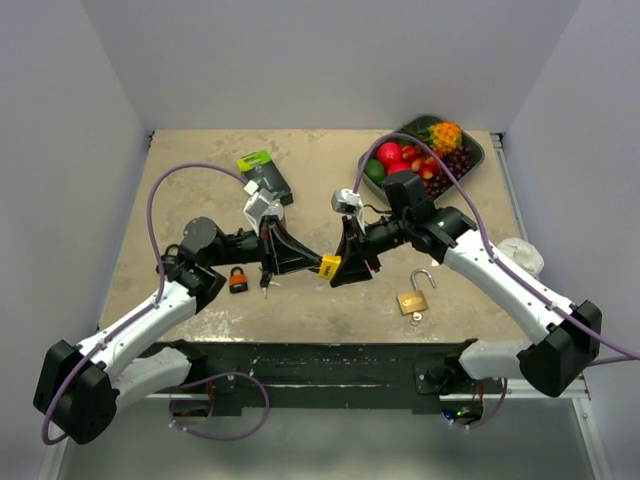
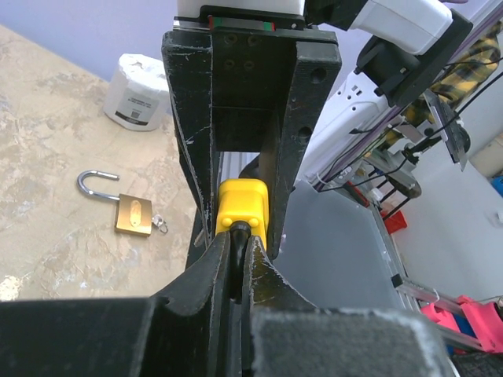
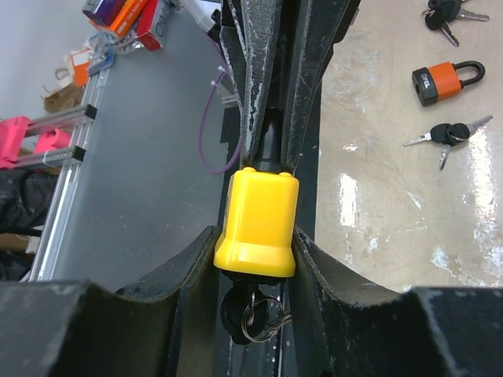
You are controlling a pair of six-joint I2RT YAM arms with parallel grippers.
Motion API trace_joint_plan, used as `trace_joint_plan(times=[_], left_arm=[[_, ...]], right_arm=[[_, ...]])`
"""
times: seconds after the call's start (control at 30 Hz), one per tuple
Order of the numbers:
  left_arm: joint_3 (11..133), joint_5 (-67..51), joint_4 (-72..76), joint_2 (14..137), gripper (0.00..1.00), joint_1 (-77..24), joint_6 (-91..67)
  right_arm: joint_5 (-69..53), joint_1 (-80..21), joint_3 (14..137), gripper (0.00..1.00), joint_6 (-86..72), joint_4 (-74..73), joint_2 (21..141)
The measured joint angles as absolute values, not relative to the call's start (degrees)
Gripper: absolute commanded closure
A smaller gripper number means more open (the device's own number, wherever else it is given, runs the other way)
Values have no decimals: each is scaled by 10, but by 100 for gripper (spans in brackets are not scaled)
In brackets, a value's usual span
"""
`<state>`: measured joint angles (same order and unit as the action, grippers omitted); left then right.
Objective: Lock with the key
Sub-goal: Lock the lock.
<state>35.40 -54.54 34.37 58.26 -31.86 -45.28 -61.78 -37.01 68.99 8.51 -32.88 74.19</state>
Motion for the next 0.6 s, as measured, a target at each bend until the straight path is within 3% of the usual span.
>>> trace_joint_plan(times=[0.37, 0.6], left_arm=[[331, -527, 409, 585, 100, -326, -494], [331, -527, 378, 575, 100, -322, -471]], right_arm=[[-663, -369, 688, 100, 58, -303, 750], [-666, -369, 693, 98, 106, -332, 758]])
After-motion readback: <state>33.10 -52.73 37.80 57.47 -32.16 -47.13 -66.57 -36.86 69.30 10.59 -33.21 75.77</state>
